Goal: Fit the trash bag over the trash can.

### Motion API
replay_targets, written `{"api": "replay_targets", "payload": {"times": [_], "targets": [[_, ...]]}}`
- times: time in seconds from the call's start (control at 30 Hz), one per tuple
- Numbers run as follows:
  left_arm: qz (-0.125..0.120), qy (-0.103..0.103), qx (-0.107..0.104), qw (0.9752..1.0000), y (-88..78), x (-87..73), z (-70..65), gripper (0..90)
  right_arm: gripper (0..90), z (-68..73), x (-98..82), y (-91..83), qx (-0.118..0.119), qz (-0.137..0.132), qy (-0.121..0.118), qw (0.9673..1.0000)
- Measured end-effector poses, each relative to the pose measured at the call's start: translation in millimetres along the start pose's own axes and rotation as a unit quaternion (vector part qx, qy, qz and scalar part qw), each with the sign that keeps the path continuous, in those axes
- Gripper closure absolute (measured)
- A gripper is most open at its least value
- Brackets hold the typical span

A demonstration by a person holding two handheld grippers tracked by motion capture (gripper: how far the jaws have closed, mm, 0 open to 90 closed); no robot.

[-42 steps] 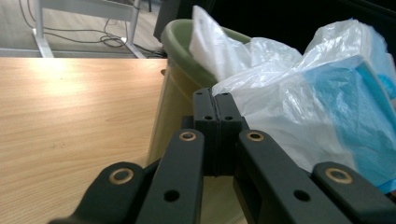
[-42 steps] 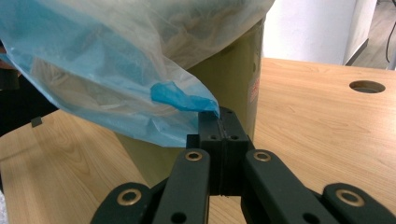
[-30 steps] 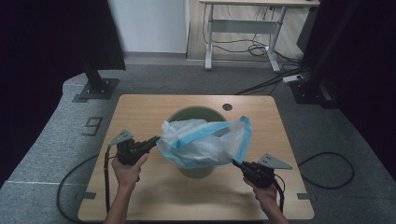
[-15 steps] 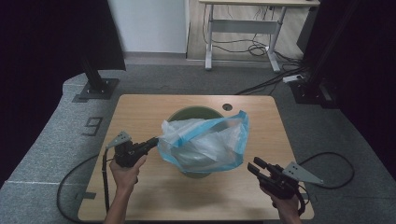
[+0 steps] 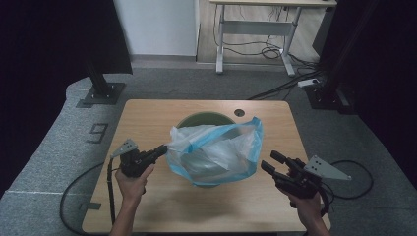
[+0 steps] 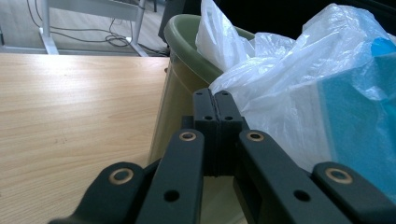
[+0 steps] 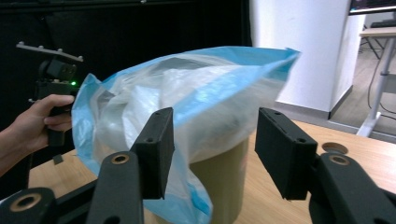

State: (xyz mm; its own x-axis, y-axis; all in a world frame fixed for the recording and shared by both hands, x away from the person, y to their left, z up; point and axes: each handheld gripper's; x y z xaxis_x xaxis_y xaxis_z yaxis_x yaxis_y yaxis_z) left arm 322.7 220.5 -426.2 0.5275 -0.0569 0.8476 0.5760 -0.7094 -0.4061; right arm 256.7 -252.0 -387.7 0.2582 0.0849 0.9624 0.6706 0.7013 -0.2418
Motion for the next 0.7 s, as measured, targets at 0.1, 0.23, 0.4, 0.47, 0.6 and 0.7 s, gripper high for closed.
{"api": "replay_targets", "payload": {"times": [0.1,0.23,0.4,0.47,0.6,0.7], "targets": [[0.001,0.000,0.000,1.0000,0.9,0.3,-0.8,89.8,44.4,5.7,0.5,4.3,0.012,0.005,-0.002,0.9999],[0.001,0.002,0.000,1.0000,1.1,2.4,-1.9,89.9,44.2,9.9,1.4,11.9,0.018,0.017,-0.003,0.9997],[0.001,0.003,0.002,1.0000,1.4,4.9,-2.1,89.8,59.7,10.5,-0.7,25.2,0.006,0.037,-0.002,0.9993],[0.002,0.002,0.004,1.0000,2.4,5.7,-0.5,89.8,71.7,8.3,-1.9,29.8,0.004,0.040,0.003,0.9992],[0.003,-0.001,0.008,1.0000,4.3,8.0,2.9,89.8,88.9,-0.4,-4.3,39.4,0.008,0.041,0.005,0.9991],[0.004,-0.003,0.011,0.9999,5.8,10.4,5.7,89.9,89.0,-5.6,-3.6,45.7,0.005,0.045,0.003,0.9990]]}}
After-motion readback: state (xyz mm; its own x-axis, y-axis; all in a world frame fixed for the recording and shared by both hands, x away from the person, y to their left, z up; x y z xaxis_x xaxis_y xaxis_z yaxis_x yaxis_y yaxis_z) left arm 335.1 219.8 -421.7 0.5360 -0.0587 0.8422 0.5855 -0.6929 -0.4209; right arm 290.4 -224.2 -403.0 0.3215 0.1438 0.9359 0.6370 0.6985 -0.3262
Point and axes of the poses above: each handheld gripper's, and its own axes: y roughly forward along the jaws, x roughly out of its top, z roughly to its left, and after that the axes turned 8 degrees about z, right-handed
